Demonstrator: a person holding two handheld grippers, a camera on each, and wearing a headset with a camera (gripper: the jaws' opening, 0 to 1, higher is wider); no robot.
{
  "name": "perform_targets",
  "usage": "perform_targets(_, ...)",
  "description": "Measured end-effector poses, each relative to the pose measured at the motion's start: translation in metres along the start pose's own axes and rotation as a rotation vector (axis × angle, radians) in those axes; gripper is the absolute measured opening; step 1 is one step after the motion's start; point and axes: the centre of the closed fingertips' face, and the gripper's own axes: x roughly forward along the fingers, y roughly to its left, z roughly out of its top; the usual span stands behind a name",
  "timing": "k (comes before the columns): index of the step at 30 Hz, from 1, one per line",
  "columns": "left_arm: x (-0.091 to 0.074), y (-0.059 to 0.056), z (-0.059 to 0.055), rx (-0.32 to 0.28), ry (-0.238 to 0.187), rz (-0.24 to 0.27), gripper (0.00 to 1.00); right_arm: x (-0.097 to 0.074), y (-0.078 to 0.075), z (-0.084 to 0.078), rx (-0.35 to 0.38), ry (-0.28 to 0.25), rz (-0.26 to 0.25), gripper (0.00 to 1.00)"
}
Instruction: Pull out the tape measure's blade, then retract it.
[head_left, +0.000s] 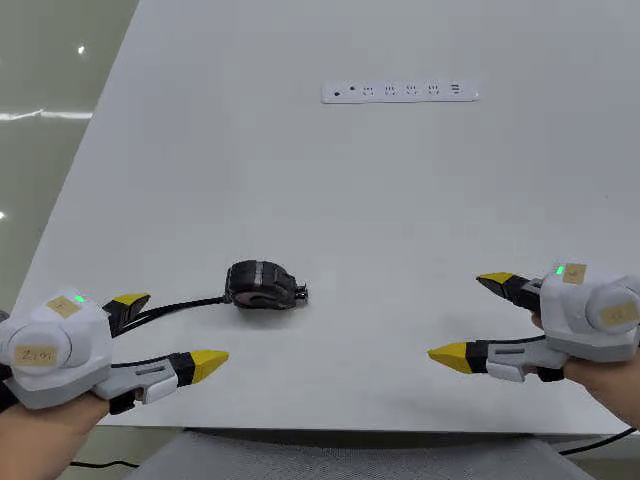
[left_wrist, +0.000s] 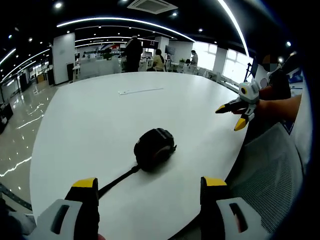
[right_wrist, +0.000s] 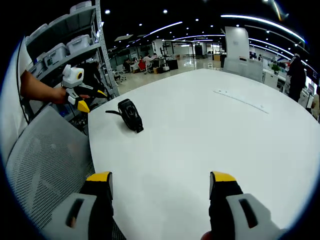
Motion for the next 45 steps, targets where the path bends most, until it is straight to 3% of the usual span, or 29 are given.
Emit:
perform_targets(16,-0.018,0.007,-0.015,-0.012,0.015,0.017,0.85,-0.027,-0.007,-0.019,-0.001,-0.008,-0.095,0.91)
perform_targets(45,-0.019,0.015,-0.011,-0.014,0.001,0.028,0.86,-0.034,-0.01,-0.029,0.012,0.007,-0.118,0.92)
